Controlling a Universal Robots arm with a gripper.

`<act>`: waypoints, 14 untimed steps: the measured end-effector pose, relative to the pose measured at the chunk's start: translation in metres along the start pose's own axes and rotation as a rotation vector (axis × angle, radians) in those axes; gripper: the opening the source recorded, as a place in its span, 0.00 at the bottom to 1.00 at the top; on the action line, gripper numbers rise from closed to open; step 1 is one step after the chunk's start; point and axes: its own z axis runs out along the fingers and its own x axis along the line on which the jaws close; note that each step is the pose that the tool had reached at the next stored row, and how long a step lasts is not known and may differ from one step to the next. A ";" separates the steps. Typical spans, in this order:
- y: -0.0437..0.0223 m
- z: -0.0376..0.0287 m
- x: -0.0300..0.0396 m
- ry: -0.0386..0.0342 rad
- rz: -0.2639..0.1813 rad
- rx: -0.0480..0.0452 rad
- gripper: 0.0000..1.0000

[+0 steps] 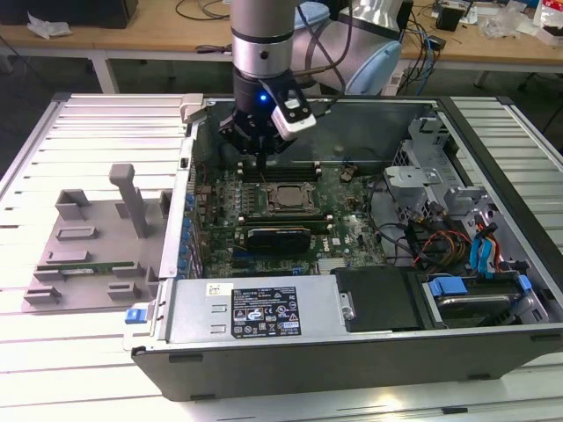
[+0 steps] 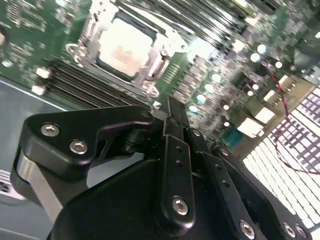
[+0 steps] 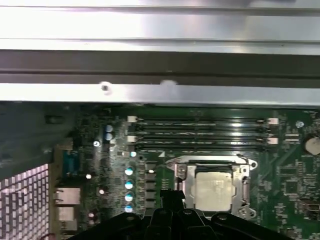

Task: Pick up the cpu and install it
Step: 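Install the first cpu locking lever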

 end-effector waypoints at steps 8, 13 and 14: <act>0.0196 -0.0002 0.0208 -0.0010 0.000 0.0137 0.11; 0.0251 -0.0002 0.0209 -0.0009 0.000 0.0138 0.11; 0.0252 -0.0002 0.0208 -0.0009 0.000 0.0138 0.11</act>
